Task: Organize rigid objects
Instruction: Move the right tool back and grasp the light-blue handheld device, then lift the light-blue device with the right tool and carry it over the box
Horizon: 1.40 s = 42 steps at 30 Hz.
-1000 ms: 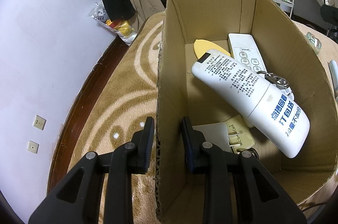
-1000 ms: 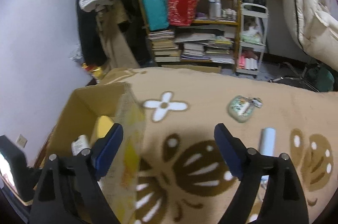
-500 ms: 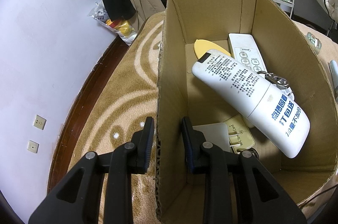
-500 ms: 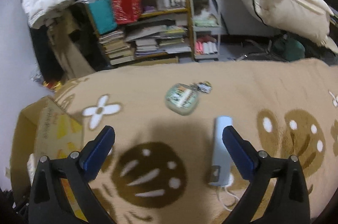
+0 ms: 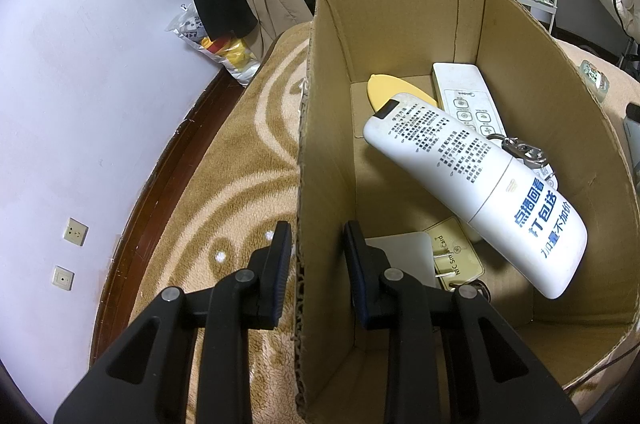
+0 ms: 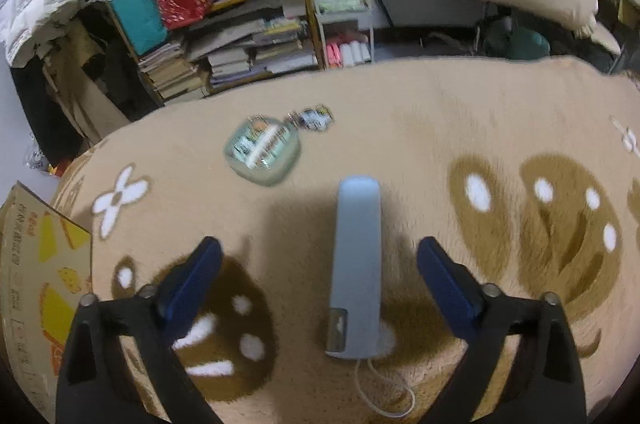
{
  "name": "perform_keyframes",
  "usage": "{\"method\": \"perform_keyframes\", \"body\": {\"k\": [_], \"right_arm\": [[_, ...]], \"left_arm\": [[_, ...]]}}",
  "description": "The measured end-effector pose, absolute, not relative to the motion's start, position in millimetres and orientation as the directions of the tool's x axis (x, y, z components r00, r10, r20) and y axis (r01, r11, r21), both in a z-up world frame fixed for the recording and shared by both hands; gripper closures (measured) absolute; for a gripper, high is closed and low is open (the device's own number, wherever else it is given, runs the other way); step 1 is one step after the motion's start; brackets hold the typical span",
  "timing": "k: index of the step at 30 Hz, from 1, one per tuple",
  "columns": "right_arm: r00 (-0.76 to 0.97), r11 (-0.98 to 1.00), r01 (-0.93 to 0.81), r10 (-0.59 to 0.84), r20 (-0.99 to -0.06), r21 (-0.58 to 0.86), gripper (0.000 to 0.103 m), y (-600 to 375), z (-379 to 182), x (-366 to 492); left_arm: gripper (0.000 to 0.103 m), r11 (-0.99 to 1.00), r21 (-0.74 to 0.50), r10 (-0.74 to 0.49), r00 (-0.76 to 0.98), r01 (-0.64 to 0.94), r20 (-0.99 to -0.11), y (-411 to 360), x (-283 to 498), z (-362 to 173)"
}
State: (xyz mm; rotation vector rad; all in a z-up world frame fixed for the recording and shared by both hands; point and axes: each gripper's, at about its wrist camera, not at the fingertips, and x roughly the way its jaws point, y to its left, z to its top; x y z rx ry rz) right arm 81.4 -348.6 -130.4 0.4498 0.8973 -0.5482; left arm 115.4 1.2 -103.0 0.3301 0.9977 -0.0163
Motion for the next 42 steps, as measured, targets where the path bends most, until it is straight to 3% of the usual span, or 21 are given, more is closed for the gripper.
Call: {"method": "perform_keyframes", "body": {"k": [5,7,11,12,13,25,42], "right_arm": [[0.472,0.743,0.636,-0.163,-0.866,0.207,0.029,-357.8,-153.2,80.1],[0.452,0.744,0.645,-0.190,-0.871,0.173,0.043,-357.5,-155.7,79.2],[0.436,0.744,0.652,-0.209,-0.875,0.147,0.060,-356.9,-154.9,78.3],[0.433,0.744,0.653,-0.215,-0.875,0.140,0.071,-357.1,-155.1,77.7],[0.428,0.741,0.658,-0.227,-0.875,0.130,0.073,-357.4,-154.6,76.3],[0.448,0.735,0.663,-0.235,-0.863,0.144,0.073,-355.1,-148.1,72.8],[0.560,0.827,0.536,-0.195,-0.805,0.172,0.075,-315.6,-105.4,91.0]], "left_arm": [[0.076,0.950,0.266,0.137,0.546,0.164,-0.826,0.1,115.3,-103.5],[0.076,0.950,0.267,0.137,0.546,0.164,-0.826,1.0,115.5,-103.0],[0.076,0.950,0.267,0.138,0.546,0.164,-0.826,0.9,115.3,-103.1],[0.076,0.950,0.267,0.137,0.546,0.164,-0.826,0.7,115.3,-103.4],[0.076,0.950,0.265,0.137,0.546,0.164,-0.826,0.2,115.3,-103.5],[0.076,0.950,0.266,0.137,0.546,0.163,-0.826,0.0,115.2,-103.3],[0.076,0.949,0.268,0.139,0.546,0.164,-0.826,-1.9,115.3,-103.9]]}}
